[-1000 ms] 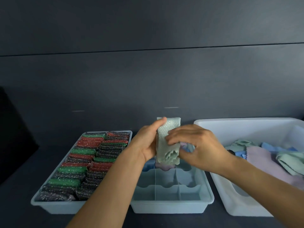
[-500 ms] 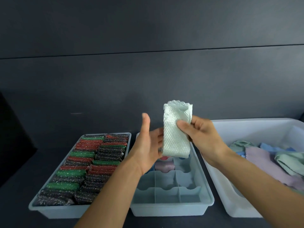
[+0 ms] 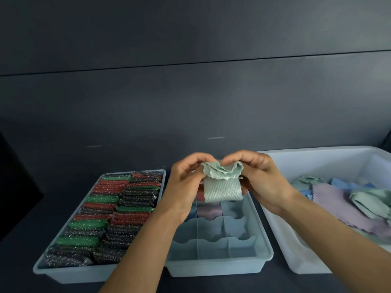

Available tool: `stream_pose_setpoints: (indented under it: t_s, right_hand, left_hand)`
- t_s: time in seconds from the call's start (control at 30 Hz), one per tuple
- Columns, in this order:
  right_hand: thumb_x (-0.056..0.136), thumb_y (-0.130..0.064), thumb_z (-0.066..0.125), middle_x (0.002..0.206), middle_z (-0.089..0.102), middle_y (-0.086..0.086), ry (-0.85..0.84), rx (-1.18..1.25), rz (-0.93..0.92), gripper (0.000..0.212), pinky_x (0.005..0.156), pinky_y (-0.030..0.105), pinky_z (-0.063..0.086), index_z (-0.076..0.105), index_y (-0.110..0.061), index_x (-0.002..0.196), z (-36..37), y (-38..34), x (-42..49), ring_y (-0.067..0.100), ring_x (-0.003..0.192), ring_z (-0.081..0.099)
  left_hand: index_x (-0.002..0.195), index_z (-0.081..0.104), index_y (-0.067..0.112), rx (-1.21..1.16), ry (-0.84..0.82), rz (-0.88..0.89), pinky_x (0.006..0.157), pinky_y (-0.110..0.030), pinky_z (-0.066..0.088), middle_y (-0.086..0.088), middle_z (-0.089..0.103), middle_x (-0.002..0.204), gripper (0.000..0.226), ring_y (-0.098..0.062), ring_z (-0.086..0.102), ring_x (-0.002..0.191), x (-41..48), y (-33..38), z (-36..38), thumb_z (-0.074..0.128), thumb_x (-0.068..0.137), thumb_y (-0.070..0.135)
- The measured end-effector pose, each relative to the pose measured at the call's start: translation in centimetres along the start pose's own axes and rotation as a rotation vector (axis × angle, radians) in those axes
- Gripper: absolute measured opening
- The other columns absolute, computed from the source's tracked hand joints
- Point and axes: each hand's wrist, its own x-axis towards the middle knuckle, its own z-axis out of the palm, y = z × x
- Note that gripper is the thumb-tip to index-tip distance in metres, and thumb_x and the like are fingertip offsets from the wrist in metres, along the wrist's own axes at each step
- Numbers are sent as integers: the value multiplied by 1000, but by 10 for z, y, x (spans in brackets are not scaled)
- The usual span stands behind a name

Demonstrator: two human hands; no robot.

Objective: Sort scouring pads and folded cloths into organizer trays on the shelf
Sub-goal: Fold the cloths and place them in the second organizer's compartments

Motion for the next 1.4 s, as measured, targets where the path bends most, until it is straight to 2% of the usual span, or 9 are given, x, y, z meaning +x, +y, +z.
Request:
stream_pose_setpoints:
  t_s: [0.1,0.23,0.37,0.53,0.67,0.8,0.97,1.13,1.4]
  right_hand:
    - [88,17,39,59,53,12,50,-105,-46,53,44,23,32,71,-17,63,1,-4,-1,21,52,37]
    - [84,21,31,53,53,-2,46,-274,-99,54,46,19,31,69,-12,64,-1,-5,-2,7,44,36]
    - [93,15,33,54,55,-11,51,-229,-90,47,49,15,36,73,-10,87,-1,-5,-4,3,46,43]
    - [94,-42,53,74,61,9,11,-188,39,26,51,34,49,62,-25,112,-6,1,-6,20,63,59]
    - [87,-6,63,71,63,20,-113,26,97,15,46,29,48,67,-11,100,-8,4,-4,26,52,58]
    - [78,1,58,67,60,15,-174,288,153,22,46,24,46,73,-11,91,-11,3,-3,20,52,52]
    - [85,-6,46,76,60,15,-238,205,231,27,53,27,45,73,-9,86,-22,1,3,22,60,52]
    - [83,0,61,72,53,6,-209,-392,158,18,56,27,38,56,-16,90,-27,6,4,14,62,46]
    - [77,-17,66,90,58,-8,-249,-1271,122,39,81,29,38,43,-23,108,-30,35,18,21,87,57]
  left_hand:
    - [84,72,23,-85,3,-101,73,-78,41,-4,68,81,35,-22,62,75,-1,3,0,42,97,10]
    - [106,73,18,-45,-119,-301,78,-56,56,-12,73,98,51,-34,69,88,-2,3,-6,52,87,61]
    - [100,75,11,82,-115,-226,85,-56,56,-26,71,103,22,-50,67,94,-3,-3,-8,70,84,25]
    - [105,68,9,127,-17,-35,76,-65,55,-21,73,93,14,-50,69,78,-6,-2,-6,66,92,11]
    - [105,68,13,106,-23,56,70,-56,59,-16,72,87,15,-36,66,66,-6,-6,-6,64,92,6]
    - [83,76,24,-45,-69,-26,63,-34,58,-11,71,81,25,-26,69,69,0,-7,-9,63,86,3]
    - [73,77,16,-120,-161,-178,71,-38,60,-11,70,82,43,-28,70,74,13,-9,-17,44,94,1]
    - [93,70,15,142,-292,-174,89,-59,51,-17,66,99,18,-39,69,87,24,-22,-17,71,75,14]
    - [99,67,11,640,-411,-181,72,-22,51,4,69,80,26,-5,62,70,50,-68,4,78,76,5]
